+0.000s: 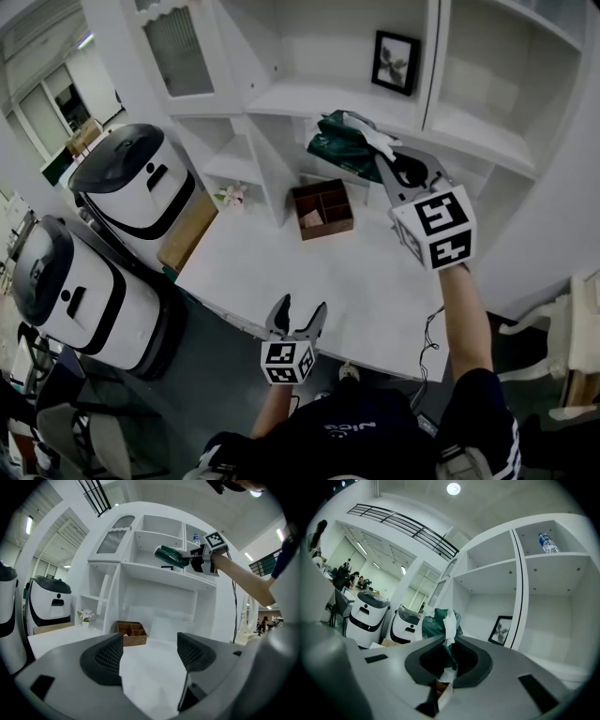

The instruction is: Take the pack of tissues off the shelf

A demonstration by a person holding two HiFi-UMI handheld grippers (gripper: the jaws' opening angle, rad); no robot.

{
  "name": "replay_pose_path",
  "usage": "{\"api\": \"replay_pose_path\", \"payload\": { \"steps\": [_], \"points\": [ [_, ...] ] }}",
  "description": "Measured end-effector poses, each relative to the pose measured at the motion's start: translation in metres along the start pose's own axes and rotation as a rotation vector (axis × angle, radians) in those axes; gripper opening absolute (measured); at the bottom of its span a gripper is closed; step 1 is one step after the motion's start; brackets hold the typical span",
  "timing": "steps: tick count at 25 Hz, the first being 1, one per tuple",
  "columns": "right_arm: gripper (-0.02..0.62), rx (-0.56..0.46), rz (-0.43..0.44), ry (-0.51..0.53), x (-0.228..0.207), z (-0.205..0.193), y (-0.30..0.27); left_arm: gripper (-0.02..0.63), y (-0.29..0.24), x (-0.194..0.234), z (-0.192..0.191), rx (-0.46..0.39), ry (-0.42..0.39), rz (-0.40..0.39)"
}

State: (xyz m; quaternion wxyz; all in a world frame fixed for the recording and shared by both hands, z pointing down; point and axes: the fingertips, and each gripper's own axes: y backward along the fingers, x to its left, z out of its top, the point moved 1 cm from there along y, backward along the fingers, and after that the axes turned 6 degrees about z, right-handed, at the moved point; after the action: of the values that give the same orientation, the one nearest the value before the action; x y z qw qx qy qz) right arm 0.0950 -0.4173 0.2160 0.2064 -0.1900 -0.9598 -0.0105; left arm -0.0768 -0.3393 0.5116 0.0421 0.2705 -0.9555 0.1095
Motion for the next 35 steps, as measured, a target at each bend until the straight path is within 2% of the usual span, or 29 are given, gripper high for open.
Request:
{"api": "replay_pose_path", "payload": {
  "steps": [12,21,30,35],
  "points": [
    [0.02,0.086,-0.051,-0.129,0.029,-0.091,0.02,0.342,-0.001,0.0,0.001,-0.021,0.021,0.018],
    [0.02,0.16,-0.144,-0.249,0.059,-0.168,0.047,0.342,-0.007,0.0,-0.004,-0.008,0.015,0.019],
    [0.02,0.248,-0.239,-0.327,0.102,-0.251,0.081,0.342,-0.006,-0.015,-0.026,0.021,0.0,-0.004],
    [0.02,0.328,-0.228,-0.376,0.133,-0.289,0.098,0.342,-0.002,-0.017,-0.046,0.055,-0.028,0.003]
  ]
}}
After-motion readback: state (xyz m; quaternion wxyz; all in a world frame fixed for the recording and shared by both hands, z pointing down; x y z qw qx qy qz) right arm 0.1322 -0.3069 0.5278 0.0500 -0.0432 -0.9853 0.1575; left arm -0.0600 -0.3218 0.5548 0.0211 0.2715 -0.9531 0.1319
